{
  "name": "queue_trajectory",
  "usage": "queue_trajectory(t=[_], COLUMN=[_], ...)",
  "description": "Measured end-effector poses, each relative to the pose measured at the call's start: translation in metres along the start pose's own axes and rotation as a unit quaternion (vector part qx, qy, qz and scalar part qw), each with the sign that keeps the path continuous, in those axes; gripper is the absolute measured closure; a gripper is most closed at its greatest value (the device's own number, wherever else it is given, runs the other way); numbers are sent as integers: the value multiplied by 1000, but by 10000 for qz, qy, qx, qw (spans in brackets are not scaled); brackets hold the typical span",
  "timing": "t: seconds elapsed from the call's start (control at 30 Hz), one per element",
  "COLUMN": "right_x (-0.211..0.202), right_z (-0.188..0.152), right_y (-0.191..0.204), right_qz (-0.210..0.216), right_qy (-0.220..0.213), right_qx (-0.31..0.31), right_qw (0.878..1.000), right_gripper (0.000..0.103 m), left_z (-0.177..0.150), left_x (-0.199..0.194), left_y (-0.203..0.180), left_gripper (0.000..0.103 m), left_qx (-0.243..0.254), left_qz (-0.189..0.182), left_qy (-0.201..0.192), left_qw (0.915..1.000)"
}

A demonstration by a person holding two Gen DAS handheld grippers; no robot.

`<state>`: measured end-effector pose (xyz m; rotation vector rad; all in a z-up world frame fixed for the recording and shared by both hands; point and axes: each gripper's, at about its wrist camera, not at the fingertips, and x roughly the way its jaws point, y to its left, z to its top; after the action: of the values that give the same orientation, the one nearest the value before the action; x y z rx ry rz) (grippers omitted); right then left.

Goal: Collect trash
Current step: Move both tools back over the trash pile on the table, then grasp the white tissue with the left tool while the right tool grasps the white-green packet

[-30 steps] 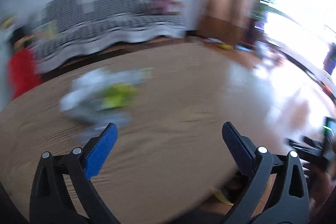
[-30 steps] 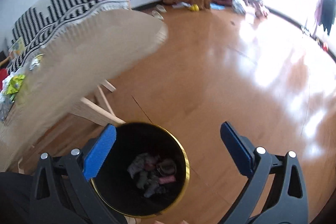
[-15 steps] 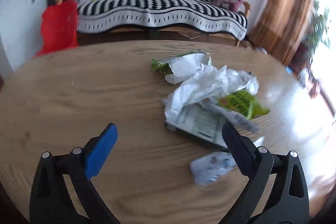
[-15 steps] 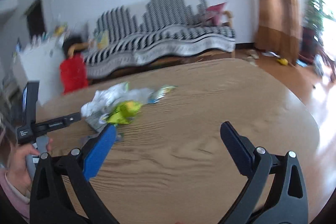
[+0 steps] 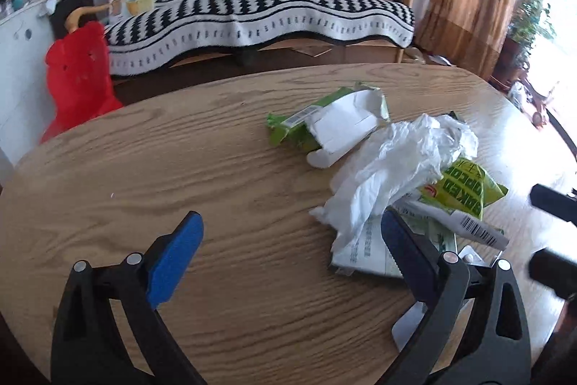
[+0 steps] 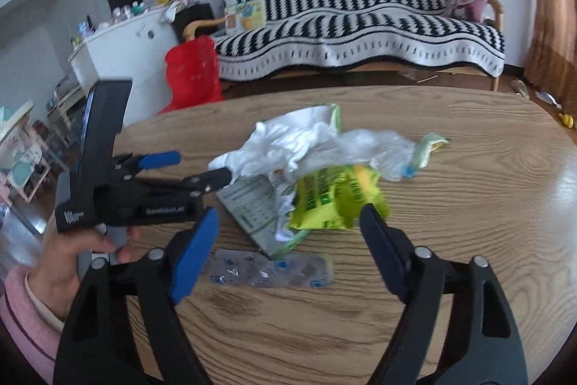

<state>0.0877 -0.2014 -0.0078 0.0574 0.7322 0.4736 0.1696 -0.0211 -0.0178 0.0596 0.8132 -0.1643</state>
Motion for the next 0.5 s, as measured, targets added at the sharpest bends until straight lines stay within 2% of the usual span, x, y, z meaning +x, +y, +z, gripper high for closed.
queue_trajectory(t=[0.07, 0.13, 0.17, 0.2, 0.23, 0.3, 0.33, 0.37, 0.4, 0.43, 0.5], right_x=[7, 13, 17, 21, 25, 32, 35, 37, 37, 36, 30], right_z=[0, -1, -1, -2, -1, -1, -2, -2, -3, -3, -3], right_y=[3, 8, 9, 11, 11, 7, 6, 4, 2, 1, -2], right_qz=[104, 171, 216, 225, 207, 203, 195, 202, 231, 257, 266], right_qy=[100, 195, 242, 311, 362, 443, 477, 496, 490, 459, 307], right_qx=[-11, -88, -107, -132, -136, -73, -47, 5, 59, 117, 177], right_qw=[9999, 9996, 9994, 9992, 9990, 9988, 9987, 9986, 9985, 9985, 9990], right_gripper=[43, 59, 63, 68, 69, 74, 81, 85, 91, 95, 96], left_z=[2, 3, 3, 4, 6, 8, 8, 8, 7, 6, 7], left_x=[4, 9, 10, 13, 15, 22, 26, 30, 30, 29, 19], left_y=[-5, -11, -13, -16, -18, -24, -28, -32, -34, -34, -32], left_gripper=[7, 7, 7, 13, 19, 55, 65, 84, 91, 92, 95], left_qx=[95, 165, 201, 253, 297, 430, 518, 588, 580, 534, 418], left_qz=[-53, -182, -228, -263, -266, -336, -353, -381, -423, -468, -542], left_qy=[4, 32, 26, 2, -21, 65, 127, 180, 181, 139, -4], left_qw=[9999, 9997, 9995, 9993, 9992, 9985, 9980, 9974, 9973, 9974, 9977])
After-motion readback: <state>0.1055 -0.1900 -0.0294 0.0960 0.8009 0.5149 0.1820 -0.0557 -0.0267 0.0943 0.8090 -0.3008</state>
